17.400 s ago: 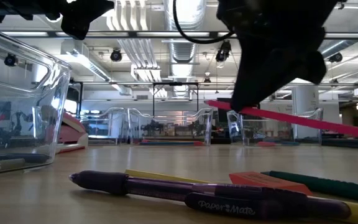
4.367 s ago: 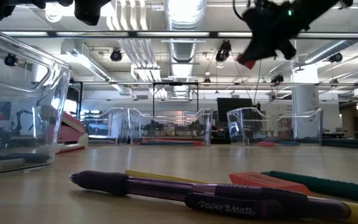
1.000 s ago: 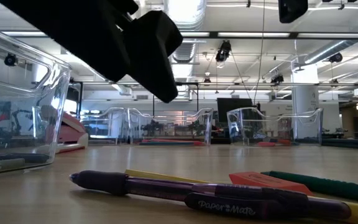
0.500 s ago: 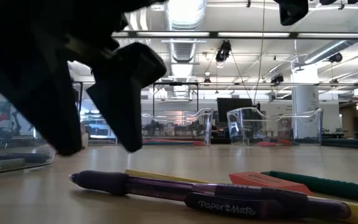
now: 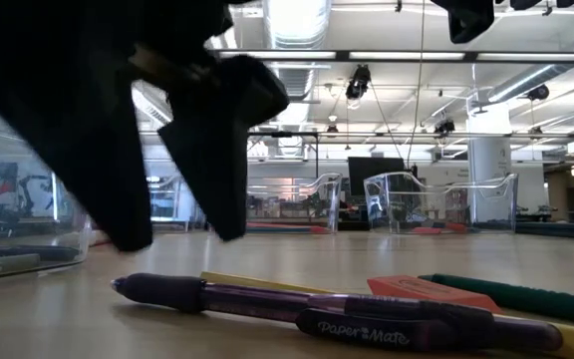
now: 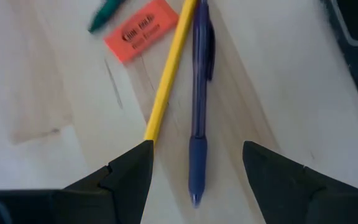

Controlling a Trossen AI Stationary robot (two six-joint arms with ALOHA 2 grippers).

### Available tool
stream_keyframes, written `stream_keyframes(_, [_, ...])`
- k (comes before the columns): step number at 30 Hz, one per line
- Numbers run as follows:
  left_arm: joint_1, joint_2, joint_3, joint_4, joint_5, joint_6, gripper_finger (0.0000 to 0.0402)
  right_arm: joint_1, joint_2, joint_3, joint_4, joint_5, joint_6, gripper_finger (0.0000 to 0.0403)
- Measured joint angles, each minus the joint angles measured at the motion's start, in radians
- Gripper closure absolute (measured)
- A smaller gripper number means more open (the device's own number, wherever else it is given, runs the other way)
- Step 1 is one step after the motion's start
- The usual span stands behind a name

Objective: Sort crayons/erasers/pens/pencils in bins
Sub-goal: Put the purple pen into the top left transparent bin

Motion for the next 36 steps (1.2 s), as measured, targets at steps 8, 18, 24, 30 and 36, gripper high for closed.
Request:
stream_keyframes(8, [-0.009,0.013,-0.001,-0.001,0.015,-0.001,0.0169,0.000,0.003,0.000,0.000,0.000,0.006,0.0193])
stream_keyframes(18, [-0.016,0.013,-0.058,0.002,0.016,-0.055,0.0169,0.000,0.003,0.000,0.000,0.000,0.005,0.0193])
stream_keyframes(24, [-0.017,0.013,-0.062,0.003,-0.028,-0.105,0.0178,0.000,0.003,0.000,0.005,0.000,0.004,0.0193])
stream_keyframes(30, [-0.017,0.013,-0.063,0.002,-0.034,-0.106,0.0223,0.000,0.003,0.000,0.007,0.001,0.003,0.0193])
stream_keyframes(36, [-0.019,0.013,-0.067,0.007,-0.035,-0.106,0.0253,0.000,0.003,0.000,0.007,0.001,0.002,0.0193])
